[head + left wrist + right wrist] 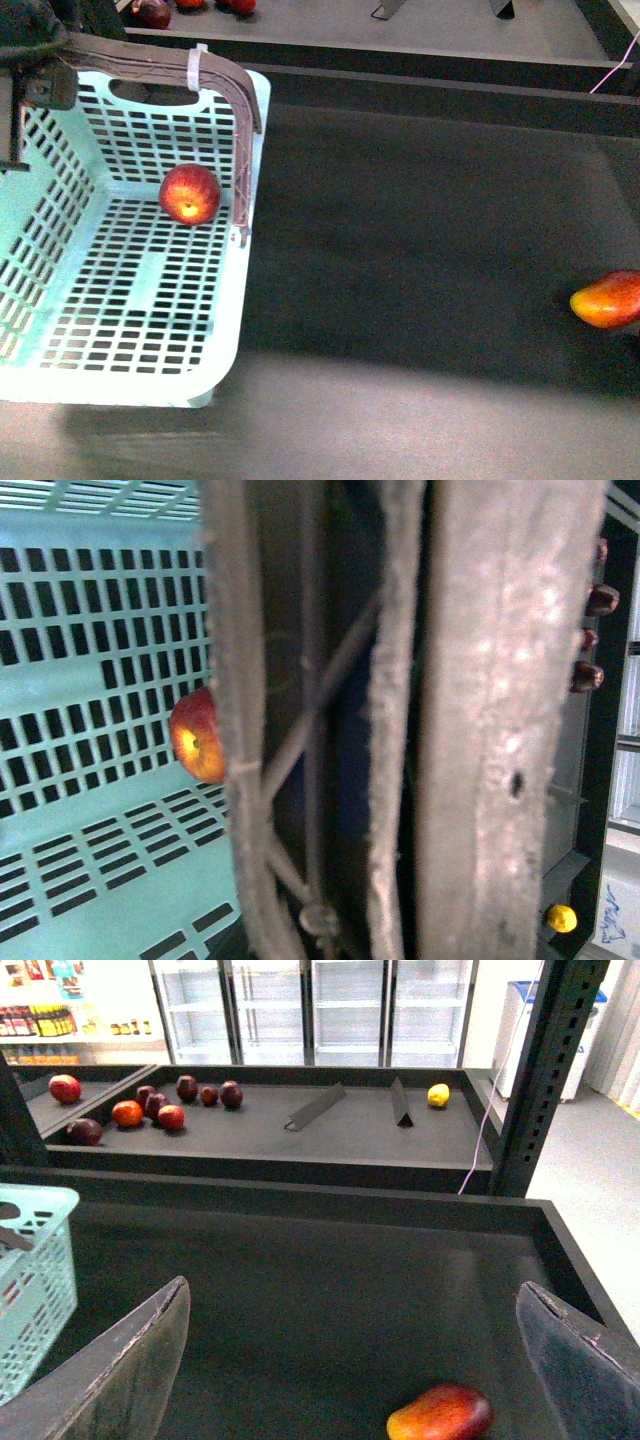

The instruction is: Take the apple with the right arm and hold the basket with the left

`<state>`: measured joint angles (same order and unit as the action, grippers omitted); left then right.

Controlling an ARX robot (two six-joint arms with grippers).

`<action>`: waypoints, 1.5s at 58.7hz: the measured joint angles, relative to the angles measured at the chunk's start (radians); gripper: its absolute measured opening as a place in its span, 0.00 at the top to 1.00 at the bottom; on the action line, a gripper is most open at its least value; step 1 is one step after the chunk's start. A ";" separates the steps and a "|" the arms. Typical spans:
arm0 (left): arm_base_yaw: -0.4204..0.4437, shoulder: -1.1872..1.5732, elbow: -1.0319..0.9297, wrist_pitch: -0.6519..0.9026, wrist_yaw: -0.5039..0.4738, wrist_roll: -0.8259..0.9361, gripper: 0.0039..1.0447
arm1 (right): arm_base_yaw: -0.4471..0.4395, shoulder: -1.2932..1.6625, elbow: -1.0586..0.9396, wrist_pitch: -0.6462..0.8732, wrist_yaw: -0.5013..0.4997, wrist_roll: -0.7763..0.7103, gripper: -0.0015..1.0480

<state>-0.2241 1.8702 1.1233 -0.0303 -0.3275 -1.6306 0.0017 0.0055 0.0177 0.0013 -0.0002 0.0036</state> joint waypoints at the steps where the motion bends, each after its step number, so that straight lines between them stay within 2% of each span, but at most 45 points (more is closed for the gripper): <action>1: 0.000 0.013 0.002 0.007 0.014 -0.014 0.87 | 0.000 0.000 0.000 0.000 0.000 0.000 0.08; 16: 0.008 0.129 0.097 0.032 0.119 -0.007 0.87 | 0.000 0.000 0.000 0.000 0.000 0.000 0.08; 43: 0.065 0.148 0.104 0.049 0.190 0.138 0.86 | 0.000 0.000 0.000 0.000 0.000 0.000 0.08; 61: 0.052 0.091 0.077 0.077 0.167 0.153 0.38 | 0.000 0.000 0.000 0.000 0.000 0.000 0.08; 72: 0.041 -0.037 -0.011 0.076 0.137 0.145 0.07 | 0.000 0.000 0.000 0.000 0.000 0.000 0.08; 88: 0.024 -0.244 -0.148 0.036 0.072 0.154 0.07 | 0.000 0.000 0.000 0.000 0.000 0.000 0.08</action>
<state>-0.2005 1.6260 0.9756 0.0059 -0.2554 -1.4761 0.0017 0.0051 0.0177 0.0013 0.0002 0.0032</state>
